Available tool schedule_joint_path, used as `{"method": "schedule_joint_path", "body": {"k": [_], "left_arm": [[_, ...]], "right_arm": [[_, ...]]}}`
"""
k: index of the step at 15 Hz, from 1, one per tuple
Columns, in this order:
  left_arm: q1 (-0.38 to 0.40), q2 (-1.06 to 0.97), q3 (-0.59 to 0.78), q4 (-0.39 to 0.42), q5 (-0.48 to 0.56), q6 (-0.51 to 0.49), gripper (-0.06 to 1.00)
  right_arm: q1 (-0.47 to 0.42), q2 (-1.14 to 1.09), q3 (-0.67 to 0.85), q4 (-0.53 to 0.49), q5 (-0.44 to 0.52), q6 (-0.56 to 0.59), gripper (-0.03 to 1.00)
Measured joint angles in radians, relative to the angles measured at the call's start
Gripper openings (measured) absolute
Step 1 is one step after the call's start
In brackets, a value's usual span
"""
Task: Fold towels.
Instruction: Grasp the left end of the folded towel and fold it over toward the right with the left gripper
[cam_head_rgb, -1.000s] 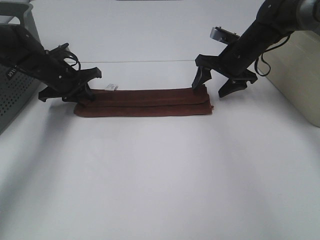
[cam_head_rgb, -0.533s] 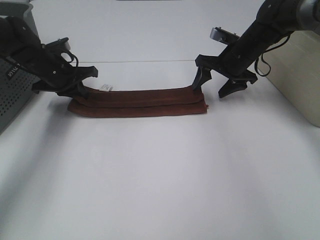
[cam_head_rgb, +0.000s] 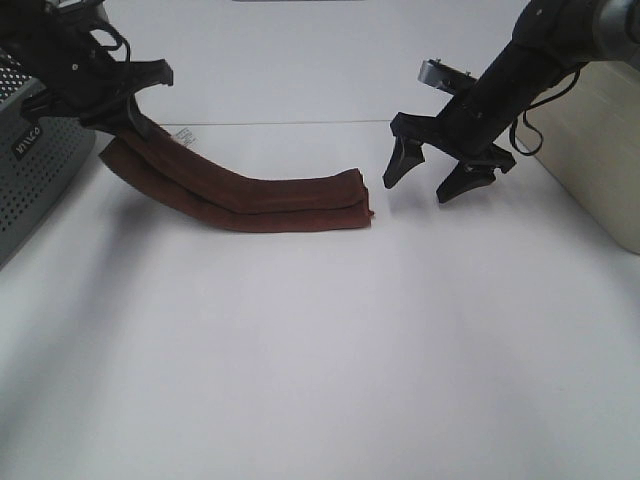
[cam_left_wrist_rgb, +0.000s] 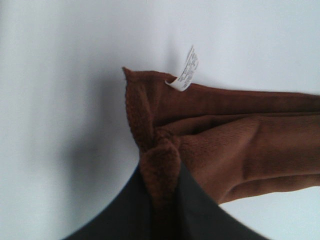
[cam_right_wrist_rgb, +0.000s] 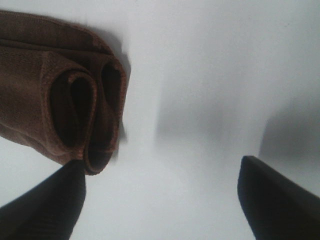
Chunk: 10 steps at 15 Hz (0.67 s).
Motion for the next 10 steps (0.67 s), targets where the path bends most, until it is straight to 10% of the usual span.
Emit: {"method": "schedule_joint_path", "body": {"k": [5,10], "left_arm": [[-0.149,0.058,-0.09,-0.22,-0.033,-0.015,0.05],[-0.249,0.217,-0.24,-0.264,-0.067,-0.037,0.13]], "right_arm": [[0.0,0.0,0.0,0.002,0.036,0.023,0.78],[0.0,0.0,0.0,0.001,0.054,0.023,0.78]]}}
